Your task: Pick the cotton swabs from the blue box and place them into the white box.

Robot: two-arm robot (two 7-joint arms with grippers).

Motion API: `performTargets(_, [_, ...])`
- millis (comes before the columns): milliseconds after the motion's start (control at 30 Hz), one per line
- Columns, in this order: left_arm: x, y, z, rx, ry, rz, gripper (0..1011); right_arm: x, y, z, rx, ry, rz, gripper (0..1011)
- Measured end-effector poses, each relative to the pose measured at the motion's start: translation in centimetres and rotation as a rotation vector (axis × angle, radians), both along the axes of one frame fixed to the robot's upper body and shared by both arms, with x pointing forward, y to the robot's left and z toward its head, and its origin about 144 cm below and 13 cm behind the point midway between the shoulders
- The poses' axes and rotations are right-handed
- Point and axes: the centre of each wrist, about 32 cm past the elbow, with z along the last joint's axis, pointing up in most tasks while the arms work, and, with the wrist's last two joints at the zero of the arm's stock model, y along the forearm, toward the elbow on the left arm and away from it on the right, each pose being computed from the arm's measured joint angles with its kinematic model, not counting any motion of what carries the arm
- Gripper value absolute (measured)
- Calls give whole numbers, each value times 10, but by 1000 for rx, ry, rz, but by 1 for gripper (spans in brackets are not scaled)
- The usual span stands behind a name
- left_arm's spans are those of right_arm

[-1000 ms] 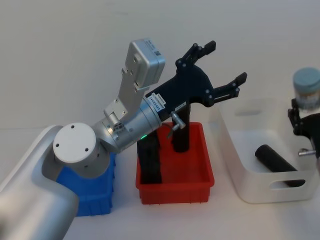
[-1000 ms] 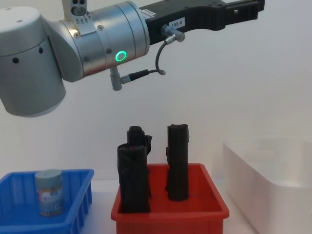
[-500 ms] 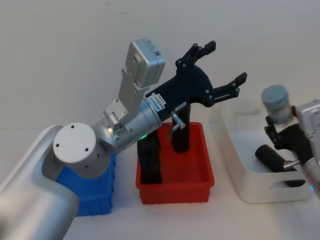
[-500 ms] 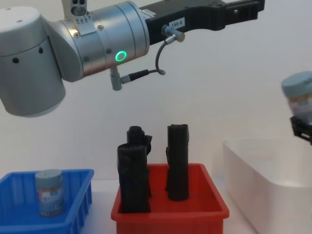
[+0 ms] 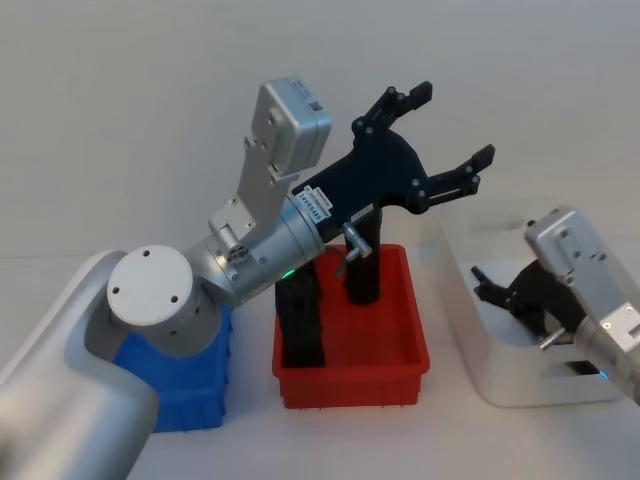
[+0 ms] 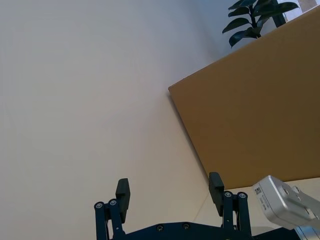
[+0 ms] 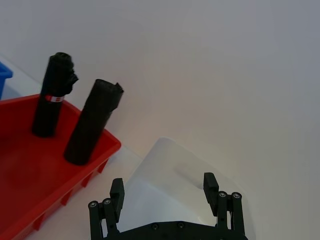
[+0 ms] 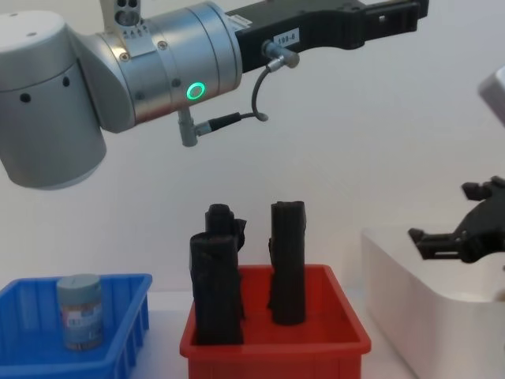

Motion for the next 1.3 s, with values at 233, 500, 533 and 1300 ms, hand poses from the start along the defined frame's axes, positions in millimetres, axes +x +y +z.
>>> performTargets(233, [0,0,0,0,0,0,1004,10,2,5,-73,42,84,1002])
performTargets(500, [0,0,0,0,0,0,1004,16,4,9,-117,70,132,1002])
performTargets(533, [0,0,0,0,0,0,1004,16,4,9,-119,71,135,1002])
performTargets(1300, [0,0,0,0,0,0,1004,21,5,12,-155,95,173,1002])
